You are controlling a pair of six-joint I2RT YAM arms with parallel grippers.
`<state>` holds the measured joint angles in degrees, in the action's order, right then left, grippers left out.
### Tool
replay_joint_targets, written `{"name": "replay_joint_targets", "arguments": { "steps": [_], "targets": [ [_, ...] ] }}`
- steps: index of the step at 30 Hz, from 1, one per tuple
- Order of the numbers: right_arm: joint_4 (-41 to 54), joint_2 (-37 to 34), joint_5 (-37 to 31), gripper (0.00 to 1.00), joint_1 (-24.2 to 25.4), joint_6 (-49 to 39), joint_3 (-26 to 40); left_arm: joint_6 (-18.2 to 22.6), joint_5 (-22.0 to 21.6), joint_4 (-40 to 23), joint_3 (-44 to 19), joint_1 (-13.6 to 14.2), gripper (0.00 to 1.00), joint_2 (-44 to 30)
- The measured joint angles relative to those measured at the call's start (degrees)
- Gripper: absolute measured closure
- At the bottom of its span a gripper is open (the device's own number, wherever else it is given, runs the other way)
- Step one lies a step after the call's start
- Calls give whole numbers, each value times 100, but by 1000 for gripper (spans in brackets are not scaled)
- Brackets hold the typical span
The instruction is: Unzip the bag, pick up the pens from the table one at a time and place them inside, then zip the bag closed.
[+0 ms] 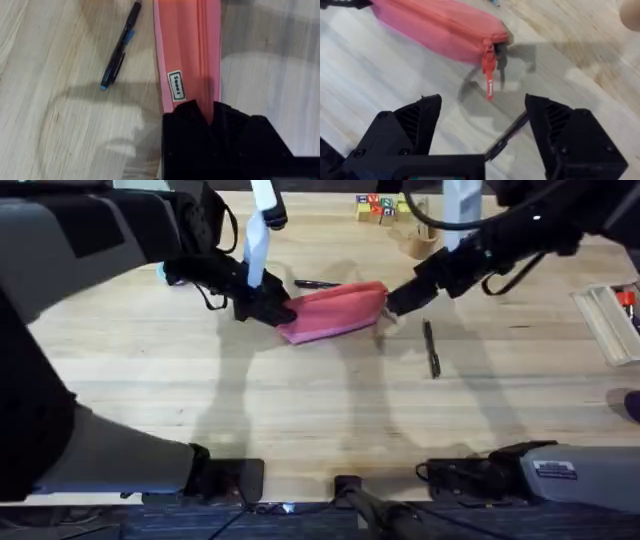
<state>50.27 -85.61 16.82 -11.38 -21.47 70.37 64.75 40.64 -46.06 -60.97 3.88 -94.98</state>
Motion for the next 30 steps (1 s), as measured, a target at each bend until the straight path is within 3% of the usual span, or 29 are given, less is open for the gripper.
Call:
{"name": "replay_joint_targets", "arguments": {
  "steps": [18, 30],
  "targets": [
    [-738, -834, 199, 5, 0, -3, 0, -1, 0, 1, 0, 0, 959, 0],
    [-979, -929, 266, 5, 0, -6, 0, 0, -2, 2, 0, 0, 959, 0]
  ]
}}
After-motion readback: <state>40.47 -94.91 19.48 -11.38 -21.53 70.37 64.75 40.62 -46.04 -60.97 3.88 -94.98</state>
